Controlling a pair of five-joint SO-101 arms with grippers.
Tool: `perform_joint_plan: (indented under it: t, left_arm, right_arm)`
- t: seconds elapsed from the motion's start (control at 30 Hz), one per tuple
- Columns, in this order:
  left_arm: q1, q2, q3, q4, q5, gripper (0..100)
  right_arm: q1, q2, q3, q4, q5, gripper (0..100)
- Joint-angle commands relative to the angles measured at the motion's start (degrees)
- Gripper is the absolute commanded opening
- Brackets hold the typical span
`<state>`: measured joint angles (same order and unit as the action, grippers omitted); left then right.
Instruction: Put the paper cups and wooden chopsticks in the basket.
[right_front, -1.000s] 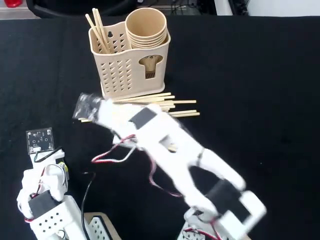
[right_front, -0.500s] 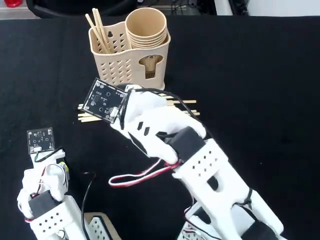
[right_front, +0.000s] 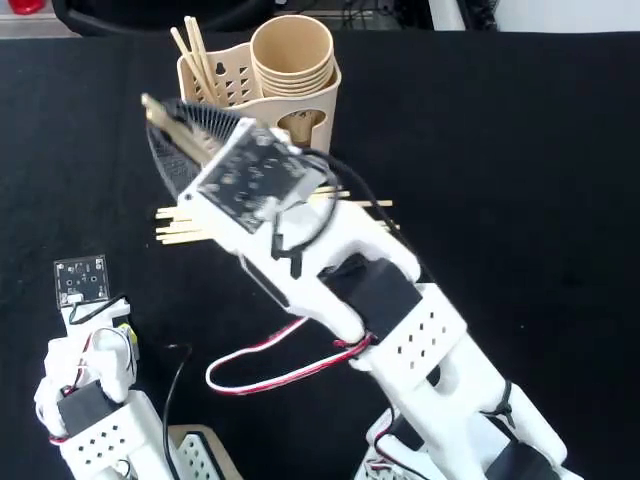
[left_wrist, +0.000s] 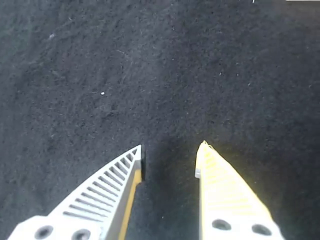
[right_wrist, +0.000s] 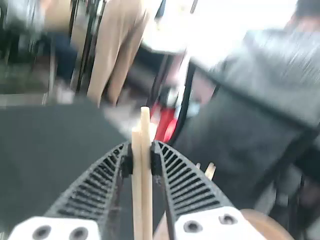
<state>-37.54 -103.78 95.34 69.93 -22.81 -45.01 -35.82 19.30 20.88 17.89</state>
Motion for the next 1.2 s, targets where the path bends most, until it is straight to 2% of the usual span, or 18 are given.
perform_joint_plan:
  t: [0.0,0.17,0.4,0.63,0.93,1.17]
  left_arm:
    - [0.6,-0.2,-1.4,-1.1,-0.3,18]
    - [0.6,-0.2,-1.4,-1.1,-0.3,18]
    - [0.6,-0.2,-1.4,-1.1,-0.3,18]
    - [0.6,-0.2,-1.4,-1.1,-0.3,18]
    - [0.6,-0.2,-1.4,-1.1,-0.3,18]
    - [0.3,-0.2,-1.1,-2.3,-0.1,19]
  right_arm:
    - [0.5,0.0,-3.6,-9.8,0.0,1.1]
    - [3.4,4.6,-4.4,-26.5,0.0,1.1]
    - [7.8,14.9,-8.4,-33.9,-0.2,1.1]
    - [12.0,21.2,-9.1,-34.0,-0.3,1.1]
    - [12.0,27.6,-8.9,-33.6,-0.4,1.1]
    - [12.0,30.2,-10.5,-22.2,0.2,1.7]
